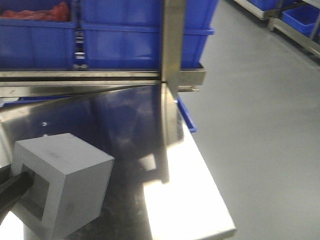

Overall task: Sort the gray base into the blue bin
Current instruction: 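Drive away from the table holding the block in the left gripper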

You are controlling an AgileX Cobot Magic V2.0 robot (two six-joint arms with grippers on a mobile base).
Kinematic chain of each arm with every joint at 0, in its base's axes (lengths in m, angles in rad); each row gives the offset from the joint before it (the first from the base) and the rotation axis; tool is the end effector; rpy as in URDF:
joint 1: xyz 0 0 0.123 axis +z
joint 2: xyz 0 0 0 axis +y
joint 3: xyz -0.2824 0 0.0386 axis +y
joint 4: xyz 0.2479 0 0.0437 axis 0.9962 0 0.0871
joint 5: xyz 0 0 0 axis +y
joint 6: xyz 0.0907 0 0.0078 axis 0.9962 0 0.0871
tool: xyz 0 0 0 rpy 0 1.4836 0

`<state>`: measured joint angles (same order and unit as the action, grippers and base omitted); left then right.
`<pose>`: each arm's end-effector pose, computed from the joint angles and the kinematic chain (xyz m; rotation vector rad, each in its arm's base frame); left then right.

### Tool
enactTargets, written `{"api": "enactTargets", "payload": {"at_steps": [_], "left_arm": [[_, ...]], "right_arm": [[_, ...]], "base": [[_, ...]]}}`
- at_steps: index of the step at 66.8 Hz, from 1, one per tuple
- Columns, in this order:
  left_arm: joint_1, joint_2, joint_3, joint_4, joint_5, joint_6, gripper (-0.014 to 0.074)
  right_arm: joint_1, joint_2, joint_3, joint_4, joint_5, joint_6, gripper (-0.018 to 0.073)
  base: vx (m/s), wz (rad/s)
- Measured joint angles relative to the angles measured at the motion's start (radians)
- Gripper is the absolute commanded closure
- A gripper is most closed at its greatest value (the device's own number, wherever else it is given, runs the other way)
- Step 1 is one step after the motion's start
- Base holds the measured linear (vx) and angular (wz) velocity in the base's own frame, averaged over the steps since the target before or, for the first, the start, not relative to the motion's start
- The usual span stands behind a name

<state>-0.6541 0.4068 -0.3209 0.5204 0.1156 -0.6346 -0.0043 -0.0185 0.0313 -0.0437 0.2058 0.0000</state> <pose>0.0803 -0.0549 0.2834 0.4077 1.6480 -0.5328 0.0556 -0.0011 0.1849 -0.0261 1.7020 -0.0427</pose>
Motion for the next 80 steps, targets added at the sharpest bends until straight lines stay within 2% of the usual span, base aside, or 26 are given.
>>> {"api": "enactTargets", "payload": {"at_steps": [45, 80], "left_arm": [[0.000, 0.000, 0.000, 0.000, 0.000, 0.000, 0.0603], [0.000, 0.000, 0.000, 0.000, 0.000, 0.000, 0.0603]], "right_arm": [[0.000, 0.000, 0.000, 0.000, 0.000, 0.000, 0.0564], [0.000, 0.000, 0.000, 0.000, 0.000, 0.000, 0.0564]], "base": [[-0.03, -0.33], [-0.04, -0.77]]}}
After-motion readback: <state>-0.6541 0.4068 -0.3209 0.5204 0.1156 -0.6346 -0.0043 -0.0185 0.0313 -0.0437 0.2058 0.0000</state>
